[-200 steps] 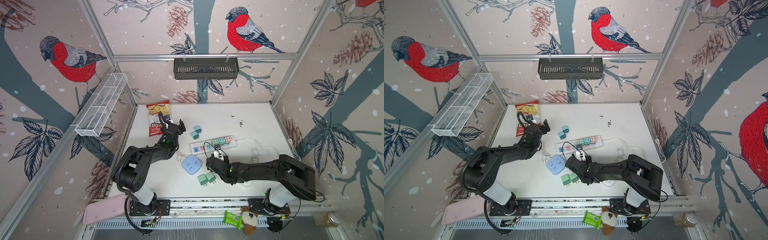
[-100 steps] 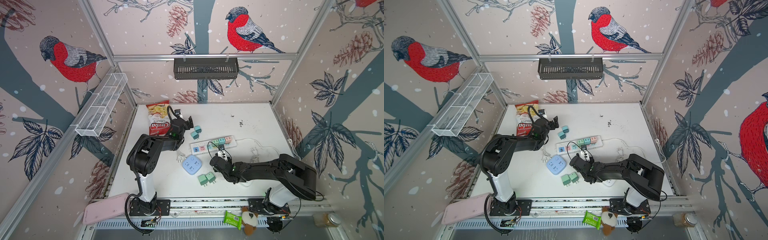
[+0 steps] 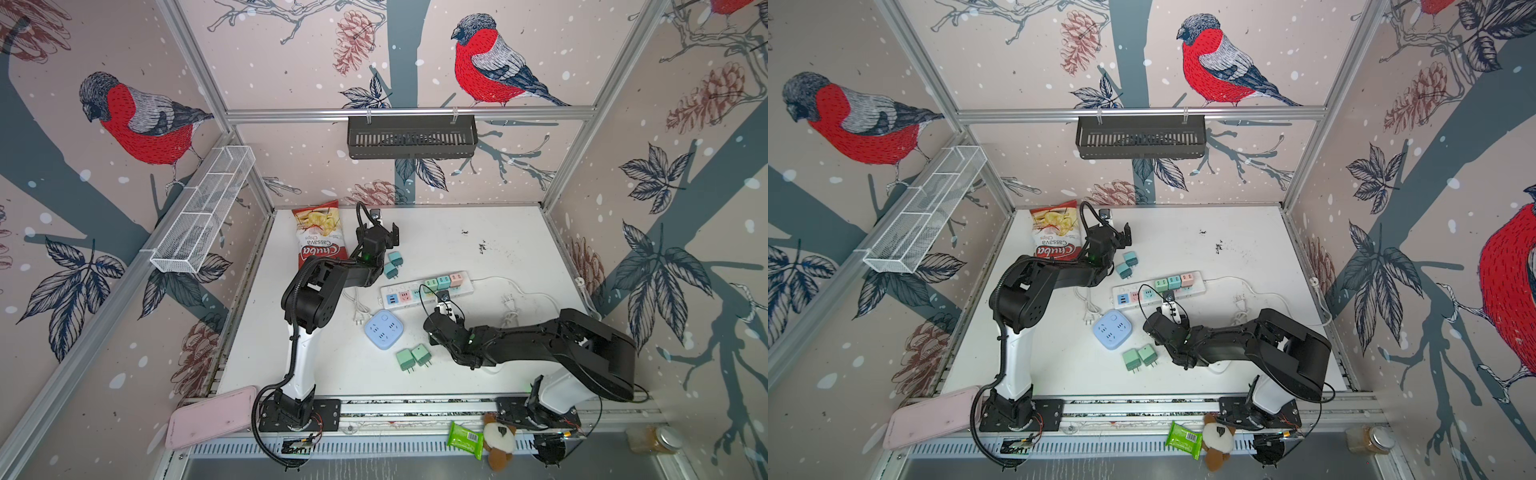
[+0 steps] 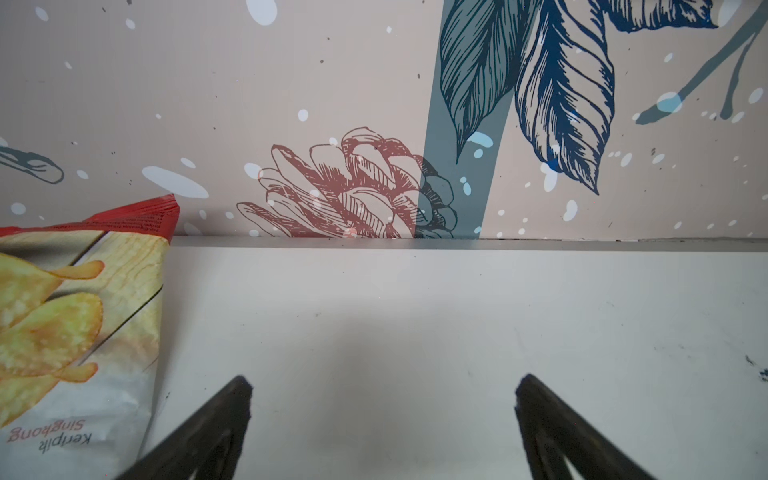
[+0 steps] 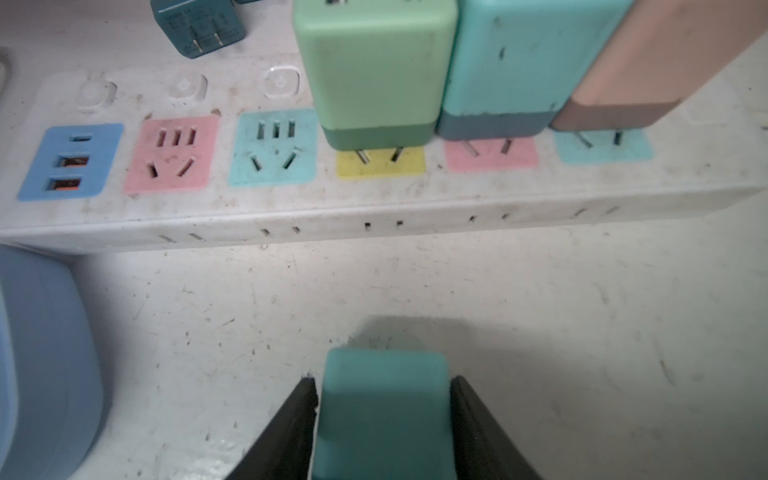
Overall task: Insert the plug
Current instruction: 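Lift the teal adapter with the right gripper and carry it toward the left gripper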
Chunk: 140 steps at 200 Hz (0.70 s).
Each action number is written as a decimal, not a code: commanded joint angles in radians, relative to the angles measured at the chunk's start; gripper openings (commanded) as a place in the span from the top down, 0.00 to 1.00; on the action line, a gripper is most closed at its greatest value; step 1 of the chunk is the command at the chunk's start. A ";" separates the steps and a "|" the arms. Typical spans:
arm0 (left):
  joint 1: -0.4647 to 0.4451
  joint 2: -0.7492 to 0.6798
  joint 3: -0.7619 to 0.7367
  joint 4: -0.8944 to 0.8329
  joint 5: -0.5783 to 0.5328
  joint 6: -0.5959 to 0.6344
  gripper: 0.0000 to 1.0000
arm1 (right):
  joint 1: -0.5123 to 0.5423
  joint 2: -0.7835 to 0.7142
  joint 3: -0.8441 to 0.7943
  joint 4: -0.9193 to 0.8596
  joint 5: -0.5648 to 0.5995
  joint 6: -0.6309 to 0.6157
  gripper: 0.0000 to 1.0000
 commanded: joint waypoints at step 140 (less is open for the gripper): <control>-0.026 0.109 0.197 -0.138 -0.167 0.059 0.01 | -0.003 -0.006 -0.041 0.087 -0.052 -0.037 0.69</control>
